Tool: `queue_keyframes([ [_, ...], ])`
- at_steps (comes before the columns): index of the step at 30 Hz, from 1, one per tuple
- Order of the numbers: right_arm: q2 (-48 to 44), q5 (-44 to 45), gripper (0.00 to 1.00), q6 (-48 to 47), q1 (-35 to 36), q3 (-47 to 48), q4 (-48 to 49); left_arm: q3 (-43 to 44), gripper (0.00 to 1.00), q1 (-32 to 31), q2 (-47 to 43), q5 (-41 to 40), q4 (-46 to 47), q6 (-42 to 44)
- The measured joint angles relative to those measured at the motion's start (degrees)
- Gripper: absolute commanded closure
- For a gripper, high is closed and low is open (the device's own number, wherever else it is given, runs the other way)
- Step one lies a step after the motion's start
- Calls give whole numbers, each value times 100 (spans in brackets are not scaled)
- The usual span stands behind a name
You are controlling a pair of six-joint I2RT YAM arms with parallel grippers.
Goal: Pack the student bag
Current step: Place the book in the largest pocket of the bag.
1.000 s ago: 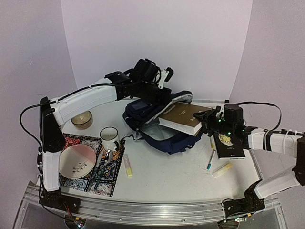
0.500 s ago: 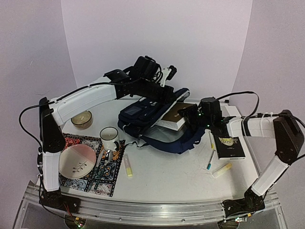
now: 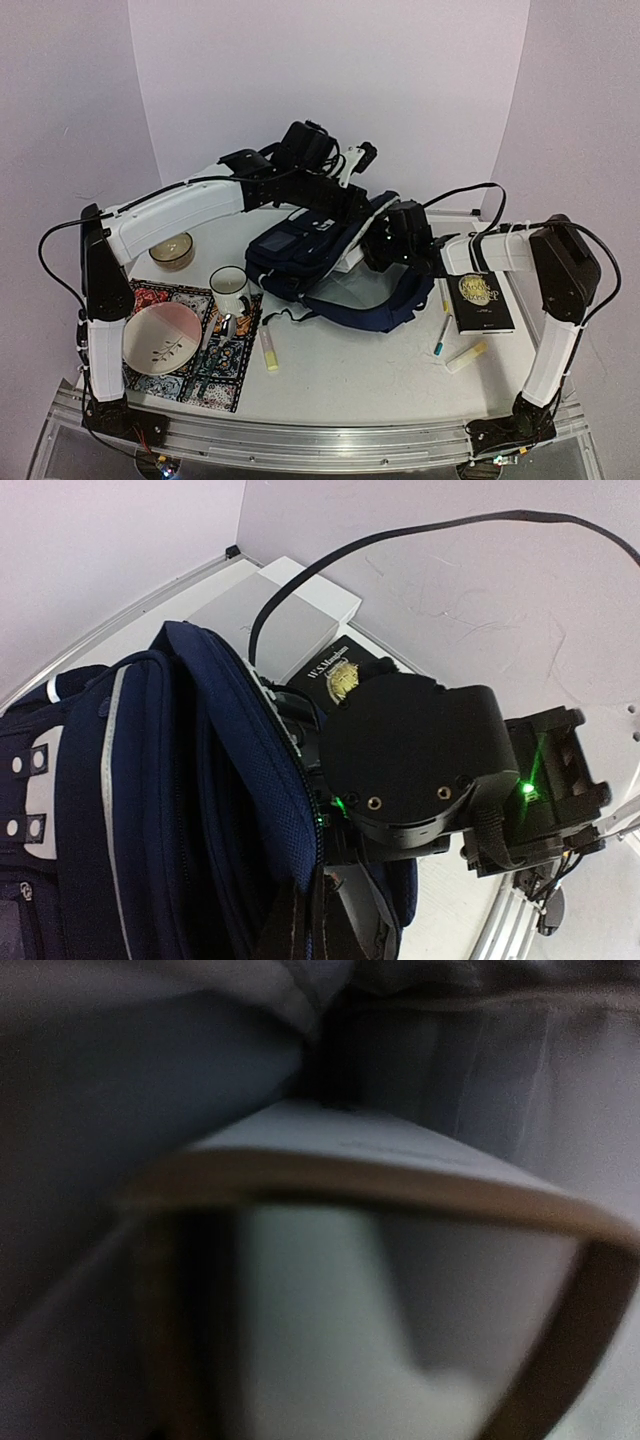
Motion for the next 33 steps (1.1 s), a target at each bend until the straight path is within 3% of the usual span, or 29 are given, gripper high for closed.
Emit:
queue_keyframes([
  [5,0,-79,23,-275,9,9,-282,-265,100,-20,-110,-461,84,103],
  [11,-140,-226,15,-679,14,15,-813,-460,100,25,-266,-906,125,112],
  [20,-1147,-237,2,-1273,14,-115,-1507,-601,100,325,-354,-980,178,117],
  [28,-1932,-166,2,-1907,14,-713,-2129,-1064,100,535,-376,-922,419,271],
  [33,-2479,310,2,-2561,4,-713,-2931,-1496,100,544,-385,-787,664,379],
])
